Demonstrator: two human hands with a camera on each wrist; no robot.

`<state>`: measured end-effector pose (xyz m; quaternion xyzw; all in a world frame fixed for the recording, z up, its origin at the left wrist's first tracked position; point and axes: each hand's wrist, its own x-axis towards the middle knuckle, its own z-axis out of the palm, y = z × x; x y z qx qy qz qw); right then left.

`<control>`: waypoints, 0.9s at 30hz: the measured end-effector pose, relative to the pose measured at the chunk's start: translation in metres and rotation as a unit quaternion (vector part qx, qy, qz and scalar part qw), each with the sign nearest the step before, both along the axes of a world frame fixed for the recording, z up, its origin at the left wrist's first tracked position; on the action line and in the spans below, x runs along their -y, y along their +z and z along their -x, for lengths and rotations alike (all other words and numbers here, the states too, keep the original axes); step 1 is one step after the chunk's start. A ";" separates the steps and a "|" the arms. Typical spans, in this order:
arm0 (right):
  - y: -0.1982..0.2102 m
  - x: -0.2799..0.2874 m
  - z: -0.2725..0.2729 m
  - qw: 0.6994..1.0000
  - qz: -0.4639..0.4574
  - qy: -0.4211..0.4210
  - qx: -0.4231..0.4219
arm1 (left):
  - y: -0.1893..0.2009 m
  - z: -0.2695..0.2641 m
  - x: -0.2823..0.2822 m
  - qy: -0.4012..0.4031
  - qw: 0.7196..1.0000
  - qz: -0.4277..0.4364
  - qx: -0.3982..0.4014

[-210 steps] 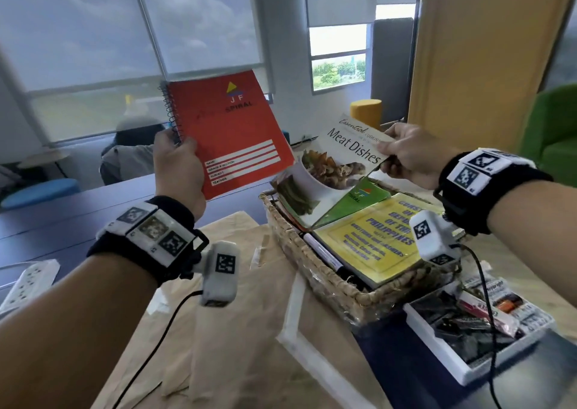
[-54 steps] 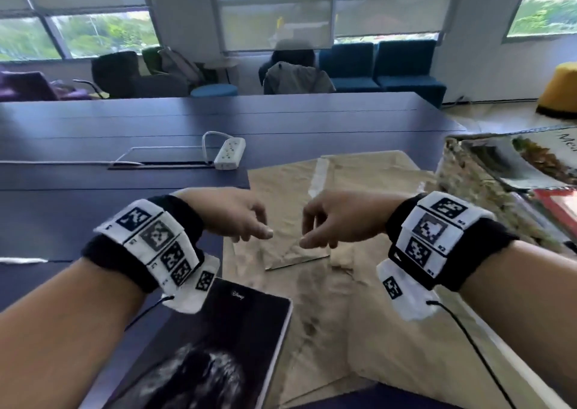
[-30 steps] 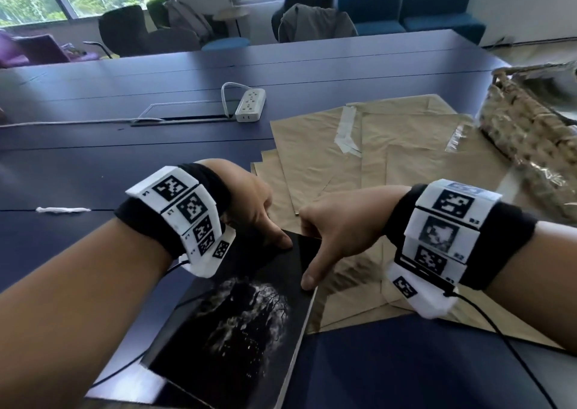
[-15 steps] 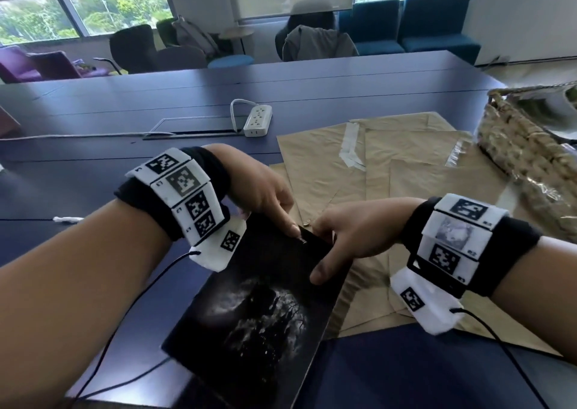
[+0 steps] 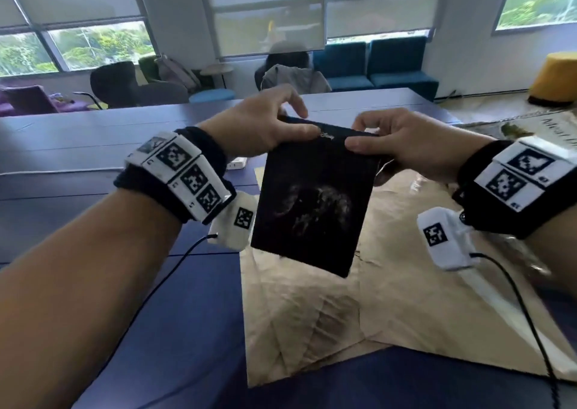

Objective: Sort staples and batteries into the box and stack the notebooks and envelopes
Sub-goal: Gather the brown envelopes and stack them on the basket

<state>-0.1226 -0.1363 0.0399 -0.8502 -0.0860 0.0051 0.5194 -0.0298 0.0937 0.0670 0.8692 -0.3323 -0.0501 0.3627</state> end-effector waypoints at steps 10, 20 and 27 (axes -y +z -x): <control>-0.040 0.061 0.002 0.959 -0.034 -0.221 0.174 | -0.071 0.006 0.092 -0.005 0.911 0.373 -0.178; -0.089 0.061 0.003 0.955 -0.154 -0.208 0.147 | -0.102 0.012 0.109 -0.050 0.884 0.384 -0.261; -0.091 0.059 0.000 0.941 -0.169 -0.258 0.141 | -0.130 0.012 0.108 -0.002 0.919 0.293 -0.263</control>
